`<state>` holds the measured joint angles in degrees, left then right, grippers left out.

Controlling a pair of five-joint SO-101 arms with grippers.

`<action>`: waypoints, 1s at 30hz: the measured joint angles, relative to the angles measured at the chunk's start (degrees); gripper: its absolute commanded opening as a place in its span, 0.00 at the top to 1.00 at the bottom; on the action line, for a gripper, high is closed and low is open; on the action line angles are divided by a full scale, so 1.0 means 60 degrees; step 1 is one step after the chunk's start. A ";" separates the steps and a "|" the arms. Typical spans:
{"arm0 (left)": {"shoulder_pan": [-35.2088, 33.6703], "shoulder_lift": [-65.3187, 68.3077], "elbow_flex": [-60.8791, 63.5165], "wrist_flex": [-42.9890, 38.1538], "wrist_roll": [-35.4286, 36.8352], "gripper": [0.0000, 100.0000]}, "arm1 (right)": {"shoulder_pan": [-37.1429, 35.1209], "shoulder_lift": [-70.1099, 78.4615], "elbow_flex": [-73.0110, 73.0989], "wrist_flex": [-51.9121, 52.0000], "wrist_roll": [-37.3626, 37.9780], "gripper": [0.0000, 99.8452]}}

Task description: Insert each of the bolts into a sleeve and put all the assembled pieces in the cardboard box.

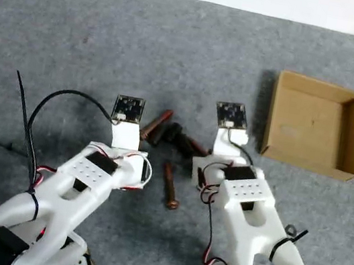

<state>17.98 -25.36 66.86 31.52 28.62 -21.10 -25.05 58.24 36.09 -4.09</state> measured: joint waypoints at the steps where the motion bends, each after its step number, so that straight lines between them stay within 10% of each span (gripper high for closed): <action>1: 0.0000 0.0132 -0.0015 -0.0103 0.0000 0.97 | 0.0000 0.0000 0.0000 -0.0088 0.0000 1.00; 13: -0.0234 0.1509 -0.1568 0.1143 -0.0513 1.00 | 0.0000 0.0000 0.0000 -0.0147 0.0000 1.00; 30: -0.2711 -0.4205 0.0147 0.3253 -1.1590 0.99 | 0.0000 0.0000 0.0000 -0.0161 0.0000 1.00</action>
<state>1.71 -50.59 67.74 51.03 -40.92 -21.10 -25.05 58.24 35.12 -4.09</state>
